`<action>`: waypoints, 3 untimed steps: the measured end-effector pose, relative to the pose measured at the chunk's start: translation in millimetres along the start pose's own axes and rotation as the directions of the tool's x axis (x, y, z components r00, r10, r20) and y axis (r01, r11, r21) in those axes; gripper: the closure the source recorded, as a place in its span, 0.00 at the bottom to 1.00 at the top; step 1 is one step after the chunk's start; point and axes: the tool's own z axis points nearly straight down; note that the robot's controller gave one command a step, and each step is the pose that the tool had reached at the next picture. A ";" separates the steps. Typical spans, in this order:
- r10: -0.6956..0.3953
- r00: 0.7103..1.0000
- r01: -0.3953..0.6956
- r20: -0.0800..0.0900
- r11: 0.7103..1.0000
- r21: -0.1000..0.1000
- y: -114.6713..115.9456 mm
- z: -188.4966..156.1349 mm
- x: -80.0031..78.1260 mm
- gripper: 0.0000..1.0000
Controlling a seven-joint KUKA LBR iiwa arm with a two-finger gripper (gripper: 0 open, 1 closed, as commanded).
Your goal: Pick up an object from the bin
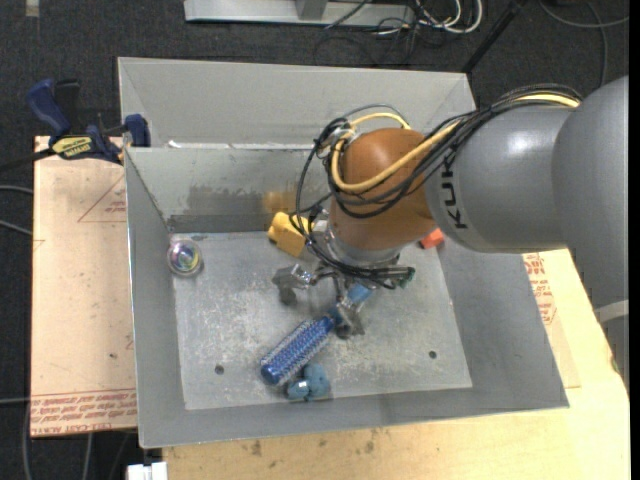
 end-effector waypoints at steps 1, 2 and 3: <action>0.004 1.000 -0.004 0.003 1.000 -0.001 -0.1 -0.2 -0.7 0.00; 0.004 1.000 -0.004 0.004 1.000 0.000 -0.4 -0.8 -1.0 1.00; 0.007 1.000 -0.007 0.003 1.000 0.000 0.0 -9.0 -1.7 1.00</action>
Offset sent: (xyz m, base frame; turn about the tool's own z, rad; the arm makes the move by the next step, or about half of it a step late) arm 0.0000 0.0000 0.0000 0.0000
